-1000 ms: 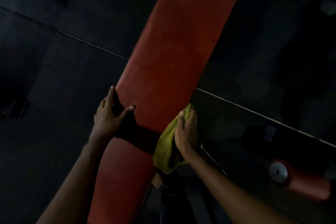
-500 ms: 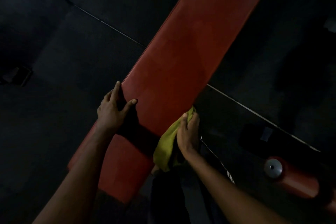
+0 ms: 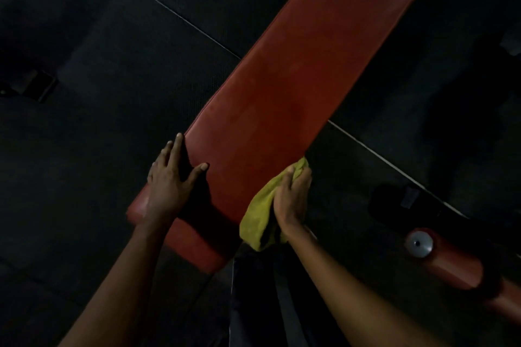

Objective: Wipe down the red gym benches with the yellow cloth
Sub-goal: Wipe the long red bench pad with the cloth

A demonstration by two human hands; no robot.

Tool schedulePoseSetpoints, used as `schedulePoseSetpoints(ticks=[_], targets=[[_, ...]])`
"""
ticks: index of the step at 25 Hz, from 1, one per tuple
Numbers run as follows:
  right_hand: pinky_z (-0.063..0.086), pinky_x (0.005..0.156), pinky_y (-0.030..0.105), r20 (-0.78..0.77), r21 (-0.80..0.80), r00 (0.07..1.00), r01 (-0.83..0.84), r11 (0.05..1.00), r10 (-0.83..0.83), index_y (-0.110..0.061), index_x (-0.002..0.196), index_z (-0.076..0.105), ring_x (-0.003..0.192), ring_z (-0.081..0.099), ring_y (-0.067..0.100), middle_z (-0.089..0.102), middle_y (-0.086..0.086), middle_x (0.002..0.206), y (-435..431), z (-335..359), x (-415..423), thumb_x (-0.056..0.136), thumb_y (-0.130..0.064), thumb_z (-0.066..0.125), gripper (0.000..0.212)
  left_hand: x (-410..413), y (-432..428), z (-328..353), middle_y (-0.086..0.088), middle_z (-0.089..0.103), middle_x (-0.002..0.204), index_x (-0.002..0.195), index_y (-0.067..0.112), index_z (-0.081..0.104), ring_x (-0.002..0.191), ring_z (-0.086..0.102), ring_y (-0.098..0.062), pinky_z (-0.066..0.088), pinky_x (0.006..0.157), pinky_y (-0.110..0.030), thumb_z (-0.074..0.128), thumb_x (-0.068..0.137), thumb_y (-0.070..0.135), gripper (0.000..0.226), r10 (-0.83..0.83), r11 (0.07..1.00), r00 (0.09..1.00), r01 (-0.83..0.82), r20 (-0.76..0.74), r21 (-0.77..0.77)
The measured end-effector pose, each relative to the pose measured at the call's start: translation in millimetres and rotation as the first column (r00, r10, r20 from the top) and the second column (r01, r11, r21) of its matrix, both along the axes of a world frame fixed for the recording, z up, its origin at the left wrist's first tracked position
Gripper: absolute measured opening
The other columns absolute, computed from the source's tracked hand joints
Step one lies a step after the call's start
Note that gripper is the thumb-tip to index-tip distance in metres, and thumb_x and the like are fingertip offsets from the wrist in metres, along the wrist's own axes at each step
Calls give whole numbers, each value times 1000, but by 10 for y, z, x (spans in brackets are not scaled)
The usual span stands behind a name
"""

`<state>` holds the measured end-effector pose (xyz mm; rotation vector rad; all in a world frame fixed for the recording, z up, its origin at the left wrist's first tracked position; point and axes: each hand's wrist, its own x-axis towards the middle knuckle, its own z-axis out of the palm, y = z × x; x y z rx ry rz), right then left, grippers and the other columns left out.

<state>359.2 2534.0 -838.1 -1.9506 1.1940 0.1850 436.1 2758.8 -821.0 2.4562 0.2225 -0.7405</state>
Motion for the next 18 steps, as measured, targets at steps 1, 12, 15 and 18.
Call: schedulePoseSetpoints(ticks=[1,12,15,18], targets=[[47,98,47,14,3,1000,-20,1000,20,-20,142,37,116,55,27,49,7,138,95,-9,-121,96,-65,20,67,5,-3,-10,-6,15,167,160,41,7,152,17,-32,12,120,-57,56,90,63,87,1,1000,1000,-1,5,-1],[48,101,47,-88,117,995,48,992,-38,-39,135,41,108,58,21,56,-7,122,523,126,-537,97,-67,22,51,-185,272,44,-8,14,167,159,42,13,152,14,-32,12,121,-56,57,89,67,87,56,998,996,-56,-65,-3],[28,105,7,-59,253,998,7,968,8,-12,152,35,130,45,15,44,-1,139,859,259,-852,109,-33,35,48,-561,495,35,-12,16,167,159,40,18,153,13,-32,10,122,-54,57,86,70,88,197,979,979,-193,-47,70],[29,99,16,-60,284,998,-2,959,20,3,145,38,128,46,21,46,7,131,1151,287,-1089,108,-19,37,42,-855,626,74,-6,6,169,159,40,15,154,11,-30,16,122,-56,62,86,65,90,325,944,943,-328,-73,-24]])
